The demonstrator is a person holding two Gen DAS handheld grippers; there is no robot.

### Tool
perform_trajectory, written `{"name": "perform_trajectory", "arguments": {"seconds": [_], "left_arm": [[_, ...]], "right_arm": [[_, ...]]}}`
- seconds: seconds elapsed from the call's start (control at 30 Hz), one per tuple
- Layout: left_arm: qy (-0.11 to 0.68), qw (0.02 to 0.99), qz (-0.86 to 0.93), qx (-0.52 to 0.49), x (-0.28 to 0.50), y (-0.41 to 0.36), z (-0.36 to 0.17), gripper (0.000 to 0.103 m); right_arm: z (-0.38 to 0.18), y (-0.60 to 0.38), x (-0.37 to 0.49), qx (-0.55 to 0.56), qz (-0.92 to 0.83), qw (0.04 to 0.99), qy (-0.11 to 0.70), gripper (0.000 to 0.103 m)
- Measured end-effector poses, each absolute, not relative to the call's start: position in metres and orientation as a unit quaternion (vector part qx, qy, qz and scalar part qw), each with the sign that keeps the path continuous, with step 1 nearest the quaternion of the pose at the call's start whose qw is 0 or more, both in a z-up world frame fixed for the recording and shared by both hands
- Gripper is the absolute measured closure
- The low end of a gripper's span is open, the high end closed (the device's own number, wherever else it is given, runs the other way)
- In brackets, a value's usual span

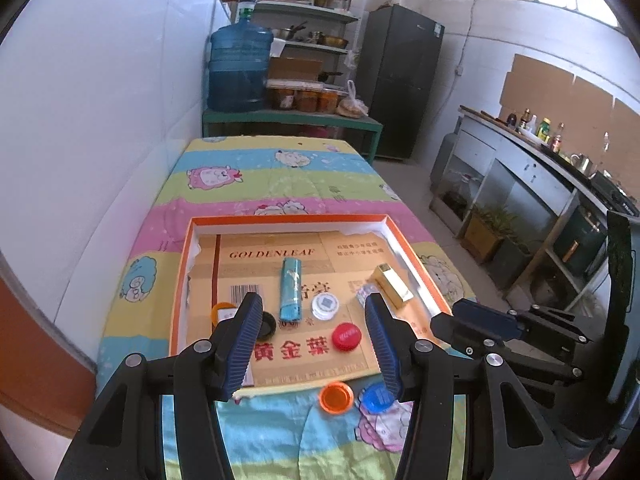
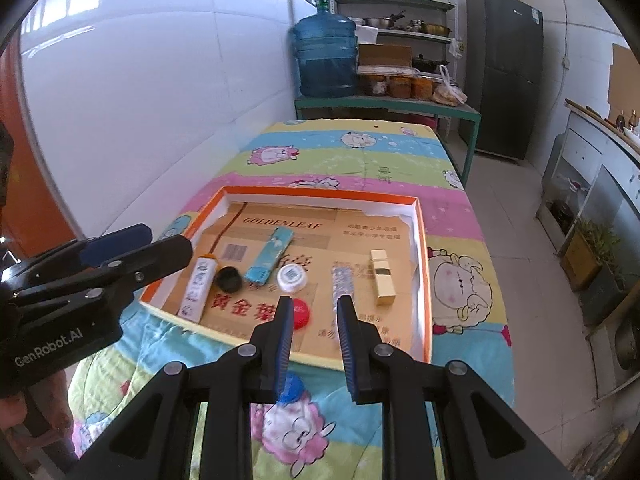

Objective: Organize rigid objects
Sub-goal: 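Lift both open tools out of the tray toward the orange and blue caps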

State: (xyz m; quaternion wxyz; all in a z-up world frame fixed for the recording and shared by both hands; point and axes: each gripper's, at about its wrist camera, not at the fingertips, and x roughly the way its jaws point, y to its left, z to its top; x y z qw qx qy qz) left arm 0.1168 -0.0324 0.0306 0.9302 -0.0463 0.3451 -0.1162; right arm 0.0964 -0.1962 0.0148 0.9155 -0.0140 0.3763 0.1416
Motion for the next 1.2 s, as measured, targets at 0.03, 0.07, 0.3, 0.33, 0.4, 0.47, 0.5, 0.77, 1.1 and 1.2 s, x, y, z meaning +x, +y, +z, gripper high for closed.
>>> {"name": "perform_trajectory", "arguments": {"seconds": [0.03,0.07,0.3,0.33,0.4,0.47,0.5,0.77,1.1,1.2], "left_arm": [[0.345,0.93,-0.116,-0.046,0.114,-0.032,0.031,0.048],[0.345,0.93,-0.116,-0.045,0.111,-0.031,0.031,0.048],[0.349,0.929,-0.117,-0.048,0.097,-0.025,0.027,0.048],[0.35,0.928,-0.117,-0.049,0.095,-0.024,0.026,0.048],[0.351,0.927,-0.117,-0.051,0.091,-0.022,0.023,0.048],[0.352,0.927,-0.118,-0.052,0.087,-0.02,0.02,0.048],[0.353,0.927,-0.118,-0.052,0.086,-0.02,0.019,0.048],[0.358,0.925,-0.116,-0.045,0.07,-0.018,0.005,0.048],[0.381,0.915,-0.116,-0.062,0.064,-0.01,-0.02,0.048],[0.389,0.912,-0.117,-0.063,0.065,-0.013,-0.026,0.048]], "right_arm": [[0.015,-0.195,0.094,-0.014,0.142,0.915,0.376,0.081],[0.014,-0.194,0.091,-0.014,0.143,0.915,0.377,0.081],[0.007,-0.189,0.078,-0.008,0.145,0.909,0.39,0.081],[0.006,-0.189,0.077,-0.007,0.145,0.909,0.392,0.081],[0.003,-0.188,0.074,-0.004,0.146,0.906,0.397,0.081],[-0.001,-0.188,0.072,-0.003,0.146,0.904,0.402,0.081],[-0.002,-0.187,0.07,-0.002,0.146,0.903,0.404,0.081],[-0.02,-0.184,0.058,0.002,0.145,0.892,0.428,0.08],[-0.05,-0.193,0.046,0.009,0.134,0.879,0.458,0.059],[-0.056,-0.193,0.046,0.01,0.136,0.877,0.461,0.059]]}}
